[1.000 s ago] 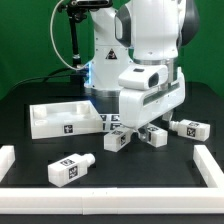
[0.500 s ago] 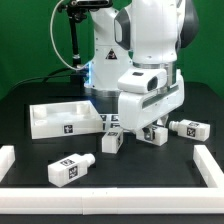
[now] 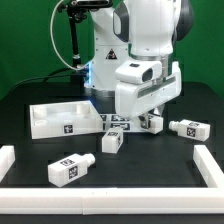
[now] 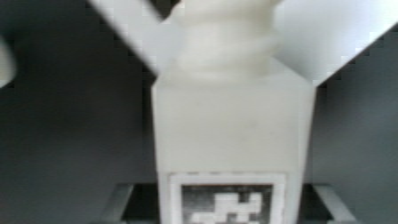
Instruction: Assemble one leg
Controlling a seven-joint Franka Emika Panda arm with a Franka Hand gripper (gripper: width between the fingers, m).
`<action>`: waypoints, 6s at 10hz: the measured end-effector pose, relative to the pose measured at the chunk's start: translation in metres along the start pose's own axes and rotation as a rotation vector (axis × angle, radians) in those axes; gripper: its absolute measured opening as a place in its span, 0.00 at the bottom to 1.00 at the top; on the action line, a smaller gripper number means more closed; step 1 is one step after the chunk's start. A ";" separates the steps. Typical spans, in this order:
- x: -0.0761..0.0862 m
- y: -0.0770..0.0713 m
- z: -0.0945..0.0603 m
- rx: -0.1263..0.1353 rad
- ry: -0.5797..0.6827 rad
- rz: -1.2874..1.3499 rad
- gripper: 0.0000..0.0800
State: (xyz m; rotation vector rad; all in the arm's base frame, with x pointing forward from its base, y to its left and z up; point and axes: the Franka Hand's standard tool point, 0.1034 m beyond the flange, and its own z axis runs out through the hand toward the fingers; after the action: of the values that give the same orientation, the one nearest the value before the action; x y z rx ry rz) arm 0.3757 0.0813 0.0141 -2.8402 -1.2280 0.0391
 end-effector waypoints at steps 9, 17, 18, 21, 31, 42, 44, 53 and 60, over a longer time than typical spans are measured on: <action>-0.008 0.006 -0.011 0.026 -0.062 0.024 0.80; 0.000 0.059 -0.049 0.000 -0.057 0.089 0.81; -0.004 0.076 -0.054 -0.014 -0.048 0.154 0.81; -0.013 0.110 -0.056 0.019 -0.046 0.386 0.81; -0.015 0.128 -0.005 0.057 -0.031 0.676 0.81; -0.051 0.070 -0.033 0.053 -0.044 0.696 0.36; -0.050 0.073 -0.032 0.040 -0.028 0.694 0.36; -0.045 0.057 0.004 0.016 -0.013 0.668 0.36; -0.087 0.098 -0.085 0.079 -0.034 0.572 0.80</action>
Offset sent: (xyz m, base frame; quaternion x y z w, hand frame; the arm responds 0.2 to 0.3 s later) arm 0.0000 0.0000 0.0000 0.0000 0.0000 0.0000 1.0000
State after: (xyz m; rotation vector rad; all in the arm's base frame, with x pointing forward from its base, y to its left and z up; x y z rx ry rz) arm 0.3911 -0.0522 0.0944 -3.0186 -0.3706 0.1507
